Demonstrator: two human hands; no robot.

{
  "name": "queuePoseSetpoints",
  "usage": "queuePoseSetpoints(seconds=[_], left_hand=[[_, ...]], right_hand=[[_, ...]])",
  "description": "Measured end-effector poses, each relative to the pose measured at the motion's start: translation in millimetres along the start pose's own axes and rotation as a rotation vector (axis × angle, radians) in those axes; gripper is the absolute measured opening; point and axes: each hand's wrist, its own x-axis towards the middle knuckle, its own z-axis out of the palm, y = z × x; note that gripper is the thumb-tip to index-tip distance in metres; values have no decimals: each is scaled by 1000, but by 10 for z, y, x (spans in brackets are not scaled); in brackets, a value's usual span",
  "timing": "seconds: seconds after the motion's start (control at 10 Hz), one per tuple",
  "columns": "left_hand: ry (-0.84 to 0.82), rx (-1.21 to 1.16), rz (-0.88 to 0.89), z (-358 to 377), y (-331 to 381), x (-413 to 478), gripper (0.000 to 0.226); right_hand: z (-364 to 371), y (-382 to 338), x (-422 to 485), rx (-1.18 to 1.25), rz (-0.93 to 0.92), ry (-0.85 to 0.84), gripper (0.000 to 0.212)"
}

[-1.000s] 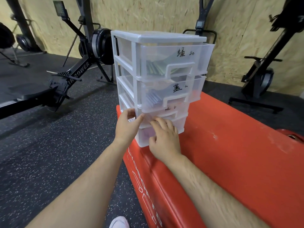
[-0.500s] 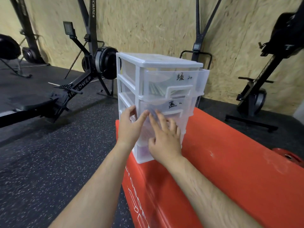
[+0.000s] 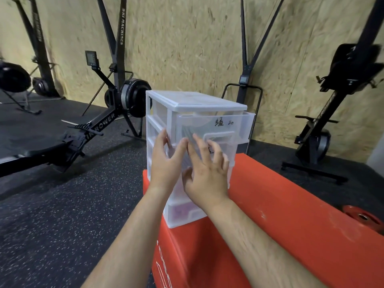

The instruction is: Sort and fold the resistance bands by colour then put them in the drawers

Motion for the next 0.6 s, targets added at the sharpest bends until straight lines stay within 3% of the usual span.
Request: queuePoseSetpoints(seconds=[0.2, 0.4, 0.6], left_hand=[[117, 27, -41, -6, -104, 119, 46], [119, 80, -3, -55, -114, 202, 26], [113, 279, 131, -51, -64, 71, 29]], right_hand=[[-40, 49, 175, -9, -36, -143, 78], [-46, 48, 279, -2, -8, -247, 72], [-179, 122, 152, -34, -23, -150, 60]])
